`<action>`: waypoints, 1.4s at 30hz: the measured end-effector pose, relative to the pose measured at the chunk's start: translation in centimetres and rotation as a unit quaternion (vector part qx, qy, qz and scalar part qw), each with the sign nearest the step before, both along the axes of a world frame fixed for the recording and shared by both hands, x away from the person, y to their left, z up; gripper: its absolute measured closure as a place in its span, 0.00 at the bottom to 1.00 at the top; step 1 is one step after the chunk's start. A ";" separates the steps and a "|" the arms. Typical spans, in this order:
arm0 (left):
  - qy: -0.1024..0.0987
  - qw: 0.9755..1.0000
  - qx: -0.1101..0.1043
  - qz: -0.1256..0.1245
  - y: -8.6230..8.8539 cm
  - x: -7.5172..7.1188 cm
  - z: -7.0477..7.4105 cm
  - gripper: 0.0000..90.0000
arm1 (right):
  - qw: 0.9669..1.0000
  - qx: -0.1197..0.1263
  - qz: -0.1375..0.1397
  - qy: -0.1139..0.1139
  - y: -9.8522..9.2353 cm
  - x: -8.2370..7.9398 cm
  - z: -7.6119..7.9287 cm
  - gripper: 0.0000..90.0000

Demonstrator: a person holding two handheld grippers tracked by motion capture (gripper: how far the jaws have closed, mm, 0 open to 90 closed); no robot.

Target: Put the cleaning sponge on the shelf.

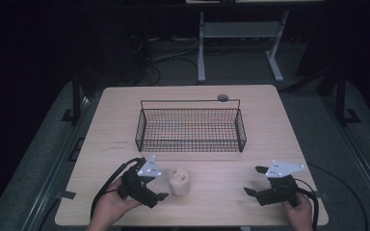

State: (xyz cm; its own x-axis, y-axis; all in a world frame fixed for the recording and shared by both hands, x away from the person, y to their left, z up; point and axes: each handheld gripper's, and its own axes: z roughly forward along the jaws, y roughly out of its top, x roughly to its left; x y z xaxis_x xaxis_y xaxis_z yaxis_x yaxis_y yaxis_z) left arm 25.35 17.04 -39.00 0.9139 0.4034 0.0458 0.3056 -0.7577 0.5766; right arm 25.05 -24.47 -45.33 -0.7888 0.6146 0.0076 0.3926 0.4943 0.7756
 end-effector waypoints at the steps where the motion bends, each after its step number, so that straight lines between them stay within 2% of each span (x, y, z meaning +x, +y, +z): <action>1: 0.001 1.000 0.000 0.001 -0.1 0.0 0.0 0.19 | 1.000 0.000 0.000 0.000 0.0 0.0 0.0 0.15; 18: 0.008 1.000 0.012 -0.012 -0.9 0.6 0.2 0.19 | 1.000 0.002 -0.001 0.000 0.0 0.0 0.0 0.15; 42: 0.015 1.000 0.021 -0.014 -2.0 1.6 -0.1 0.19 | 1.000 0.003 0.001 -0.002 -0.1 0.0 0.0 0.15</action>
State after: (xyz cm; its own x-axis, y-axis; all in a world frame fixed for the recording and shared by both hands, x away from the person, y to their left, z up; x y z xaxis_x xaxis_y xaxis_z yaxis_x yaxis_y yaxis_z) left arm 26.92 15.01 -39.15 0.9258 0.3766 0.0335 0.3015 -0.7889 0.5354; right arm 25.06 -24.54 -45.35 -0.7901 0.6130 0.0084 0.3891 0.4908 0.7796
